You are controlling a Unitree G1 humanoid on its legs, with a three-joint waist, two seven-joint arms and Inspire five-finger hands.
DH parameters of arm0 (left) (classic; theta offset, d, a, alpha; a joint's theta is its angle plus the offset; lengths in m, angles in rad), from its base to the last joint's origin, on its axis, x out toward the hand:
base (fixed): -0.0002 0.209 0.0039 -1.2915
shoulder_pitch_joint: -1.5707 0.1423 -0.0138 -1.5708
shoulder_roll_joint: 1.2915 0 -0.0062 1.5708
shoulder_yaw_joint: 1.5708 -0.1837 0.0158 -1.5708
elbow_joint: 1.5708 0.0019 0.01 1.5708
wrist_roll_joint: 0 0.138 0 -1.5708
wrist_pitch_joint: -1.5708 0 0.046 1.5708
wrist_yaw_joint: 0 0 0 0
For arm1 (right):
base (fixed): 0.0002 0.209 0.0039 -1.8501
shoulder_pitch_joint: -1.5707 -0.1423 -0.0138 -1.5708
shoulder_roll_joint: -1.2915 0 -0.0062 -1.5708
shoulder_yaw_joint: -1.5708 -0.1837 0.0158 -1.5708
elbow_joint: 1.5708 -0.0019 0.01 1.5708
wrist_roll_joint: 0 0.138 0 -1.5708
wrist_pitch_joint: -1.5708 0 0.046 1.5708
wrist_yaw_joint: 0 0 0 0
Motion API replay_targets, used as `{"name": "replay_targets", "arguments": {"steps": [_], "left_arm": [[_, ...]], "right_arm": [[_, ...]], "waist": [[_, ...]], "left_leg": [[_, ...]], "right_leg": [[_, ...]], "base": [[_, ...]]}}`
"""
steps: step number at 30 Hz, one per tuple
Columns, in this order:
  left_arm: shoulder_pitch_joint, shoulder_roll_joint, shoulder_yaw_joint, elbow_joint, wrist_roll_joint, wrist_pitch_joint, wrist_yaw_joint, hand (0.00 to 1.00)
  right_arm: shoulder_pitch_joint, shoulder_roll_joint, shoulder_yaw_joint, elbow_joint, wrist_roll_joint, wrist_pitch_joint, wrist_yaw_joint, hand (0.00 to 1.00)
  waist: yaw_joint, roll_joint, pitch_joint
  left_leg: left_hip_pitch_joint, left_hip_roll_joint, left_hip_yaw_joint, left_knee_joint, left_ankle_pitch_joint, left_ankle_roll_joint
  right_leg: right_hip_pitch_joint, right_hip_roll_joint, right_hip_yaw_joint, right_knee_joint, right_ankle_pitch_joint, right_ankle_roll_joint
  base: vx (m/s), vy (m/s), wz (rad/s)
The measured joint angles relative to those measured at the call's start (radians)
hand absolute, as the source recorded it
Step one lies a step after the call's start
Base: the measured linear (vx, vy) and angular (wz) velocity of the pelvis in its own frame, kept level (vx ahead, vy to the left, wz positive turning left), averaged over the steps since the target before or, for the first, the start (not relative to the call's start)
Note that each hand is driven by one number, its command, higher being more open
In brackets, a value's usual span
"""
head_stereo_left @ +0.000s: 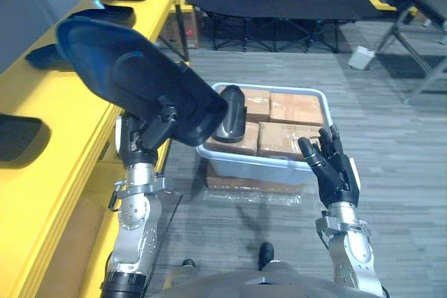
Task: Walk over and take three plastic housings, then place them on the shelf
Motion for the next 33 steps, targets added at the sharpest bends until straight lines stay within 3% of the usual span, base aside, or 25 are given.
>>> {"name": "replay_targets", "arguments": {"steps": [3, 7, 12, 17, 18, 23, 26, 28, 30, 31, 32, 33], "left_arm": [[0.073, -0.017, 0.073, -0.065, 0.000, 0.000, 0.027, 0.00], [0.158, -0.066, 0.204, -0.115, -0.001, 0.000, 0.073, 0.00], [0.260, -0.130, 0.285, -0.117, -0.042, 0.000, 0.102, 0.00], [0.315, -0.166, 0.311, -0.128, -0.083, -0.006, 0.004, 0.00], [0.337, -0.172, 0.312, -0.132, -0.084, -0.022, -0.022, 0.00], [0.381, -0.200, 0.339, -0.179, -0.089, -0.053, -0.058, 0.00], [0.374, -0.202, 0.327, -0.206, -0.083, -0.089, -0.059, 0.00], [0.354, -0.198, 0.328, -0.214, -0.079, -0.101, -0.061, 0.00], [0.327, -0.186, 0.335, -0.215, -0.079, -0.105, -0.072, 0.00], [0.321, -0.166, 0.347, -0.215, -0.079, -0.105, -0.077, 0.00], [0.319, -0.154, 0.350, -0.216, -0.078, -0.105, -0.076, 0.00], [0.298, -0.151, 0.347, -0.206, -0.070, -0.102, -0.073, 0.00]], "right_arm": [[-0.009, 0.003, 0.022, 0.034, -0.002, 0.000, 0.002, 1.00], [-0.099, -0.018, 0.104, 0.134, -0.042, 0.001, 0.014, 1.00], [-0.182, -0.022, 0.167, 0.153, -0.079, 0.002, 0.024, 1.00], [-0.195, -0.023, 0.165, 0.194, -0.083, 0.003, -0.028, 1.00], [-0.201, -0.020, 0.167, 0.219, -0.102, 0.006, -0.038, 1.00], [-0.224, -0.009, 0.187, 0.233, -0.119, 0.008, -0.043, 1.00], [-0.265, -0.008, 0.188, 0.235, -0.118, 0.008, -0.051, 1.00], [-0.269, -0.001, 0.190, 0.235, -0.119, 0.008, -0.061, 1.00], [-0.267, 0.006, 0.193, 0.239, -0.119, 0.008, -0.071, 1.00], [-0.264, 0.028, 0.191, 0.244, -0.118, 0.008, -0.072, 1.00], [-0.264, 0.032, 0.190, 0.244, -0.118, 0.006, -0.071, 1.00], [-0.265, 0.034, 0.184, 0.246, -0.118, 0.005, -0.066, 1.00]], "waist": [[0.032, 0.004, -0.015], [0.111, 0.013, -0.021], [0.185, 0.015, -0.028], [0.206, 0.008, -0.032], [0.216, 0.011, -0.030], [0.232, 0.030, -0.016], [0.222, 0.058, 0.017], [0.214, 0.061, 0.028], [0.212, 0.044, 0.039], [0.209, 0.019, 0.035], [0.204, 0.015, 0.041], [0.202, 0.004, 0.045]], "left_leg": [[-0.032, -0.002, -0.064, -0.001, 0.007, -0.005], [-0.039, -0.006, -0.155, -0.013, 0.032, -0.013], [-0.059, -0.024, -0.251, -0.010, 0.049, -0.009], [-0.102, -0.050, -0.245, -0.016, 0.086, 0.041], [-0.099, -0.058, -0.245, -0.020, 0.093, 0.040], [-0.105, -0.069, -0.207, 0.003, 0.081, 0.041], [-0.174, -0.053, -0.187, 0.164, 0.004, 0.057], [-0.206, -0.049, -0.186, 0.260, -0.048, 0.068], [-0.212, -0.055, -0.172, 0.337, -0.105, 0.076], [-0.210, -0.076, -0.163, 0.364, -0.139, 0.090], [-0.211, -0.086, -0.164, 0.371, -0.146, 0.091], [-0.206, -0.105, -0.183, 0.381, -0.156, 0.103]], "right_leg": [[0.010, 0.000, -0.066, 0.000, -0.011, -0.002], [0.052, 0.004, -0.158, 0.000, -0.022, 0.002], [0.116, 0.000, -0.281, 0.005, -0.041, 0.012], [0.191, -0.029, -0.455, 0.007, -0.075, 0.035], [0.201, -0.042, -0.473, 0.023, -0.082, 0.043], [0.180, -0.081, -0.447, 0.075, -0.103, 0.053], [0.153, -0.095, -0.415, 0.136, -0.124, 0.066], [0.144, -0.116, -0.406, 0.198, -0.157, 0.085], [0.146, -0.155, -0.397, 0.274, -0.201, 0.119], [0.157, -0.185, -0.390, 0.311, -0.217, 0.154], [0.150, -0.200, -0.375, 0.357, -0.210, 0.150], [0.089, -0.251, -0.306, 0.519, -0.183, 0.093]], "base": [[0.00, -0.016, 0.57], [0.02, -0.021, 0.63], [0.04, -0.011, 0.67], [-0.01, 0.038, 1.12], [-0.01, 0.114, 0.81], [-0.01, 0.128, -0.05], [-0.04, 0.093, -0.22], [0.00, 0.133, -0.03], [0.06, 0.191, 0.07], [0.12, 0.168, 0.14], [0.17, 0.221, 0.35], [0.11, 0.180, 0.45]]}}
